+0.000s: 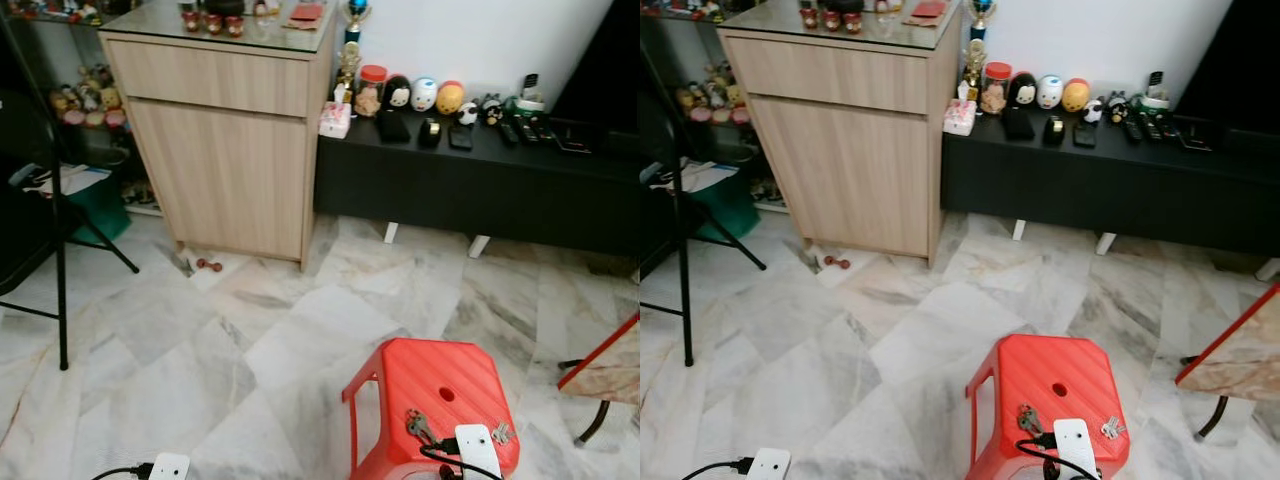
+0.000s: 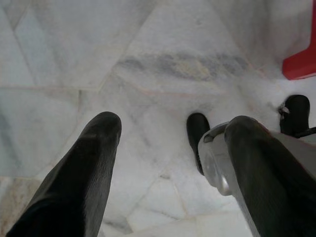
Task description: Hang keys on a hook
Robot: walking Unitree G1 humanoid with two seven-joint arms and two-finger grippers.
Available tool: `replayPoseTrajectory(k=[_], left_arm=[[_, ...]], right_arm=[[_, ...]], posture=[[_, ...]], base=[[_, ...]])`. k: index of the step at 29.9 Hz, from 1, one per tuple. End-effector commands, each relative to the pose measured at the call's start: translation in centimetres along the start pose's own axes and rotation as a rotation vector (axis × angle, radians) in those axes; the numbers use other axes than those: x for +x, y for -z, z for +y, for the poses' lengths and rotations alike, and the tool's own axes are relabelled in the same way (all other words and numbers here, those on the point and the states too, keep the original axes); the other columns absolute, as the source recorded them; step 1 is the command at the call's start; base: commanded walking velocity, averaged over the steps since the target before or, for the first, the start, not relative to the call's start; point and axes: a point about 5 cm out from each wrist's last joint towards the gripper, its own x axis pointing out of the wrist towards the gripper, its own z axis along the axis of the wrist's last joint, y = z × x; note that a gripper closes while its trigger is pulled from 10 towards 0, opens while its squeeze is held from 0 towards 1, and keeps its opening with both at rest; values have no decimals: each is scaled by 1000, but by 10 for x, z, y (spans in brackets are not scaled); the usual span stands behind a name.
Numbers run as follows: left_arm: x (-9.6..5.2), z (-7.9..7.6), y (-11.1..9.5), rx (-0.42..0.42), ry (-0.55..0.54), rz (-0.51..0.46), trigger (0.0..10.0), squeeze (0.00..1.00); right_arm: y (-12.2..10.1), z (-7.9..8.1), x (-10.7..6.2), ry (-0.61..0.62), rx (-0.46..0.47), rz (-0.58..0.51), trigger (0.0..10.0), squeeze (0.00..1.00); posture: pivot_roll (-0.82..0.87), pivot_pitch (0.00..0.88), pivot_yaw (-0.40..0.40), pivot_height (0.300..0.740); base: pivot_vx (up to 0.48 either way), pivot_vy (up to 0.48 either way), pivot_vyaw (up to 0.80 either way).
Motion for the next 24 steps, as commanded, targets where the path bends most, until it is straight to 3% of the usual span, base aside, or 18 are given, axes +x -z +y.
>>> replayPoseTrajectory(k=[1,10,14,24], left_arm=[[-1,-3,4,27,12,14,10000,0],[0,-3,4,17,8,15,10000,0],[0,-4,5,14,3,29,10000,0],[-1,-4,6,11,2,31,10000,0]], right_arm=[[-1,-3,0,9,11,-4,10000,0],[0,-5,0,17,6,20,10000,0],[0,-5,0,18,5,17,10000,0],[0,-5,0,14,6,3,10000,0]], posture=[[99,0,-104,740],[98,0,-109,740],[99,0,-110,740],[102,0,-111,740]], base=[[0,-334,0],[0,-334,-88],[0,0,-708],[0,0,0]])
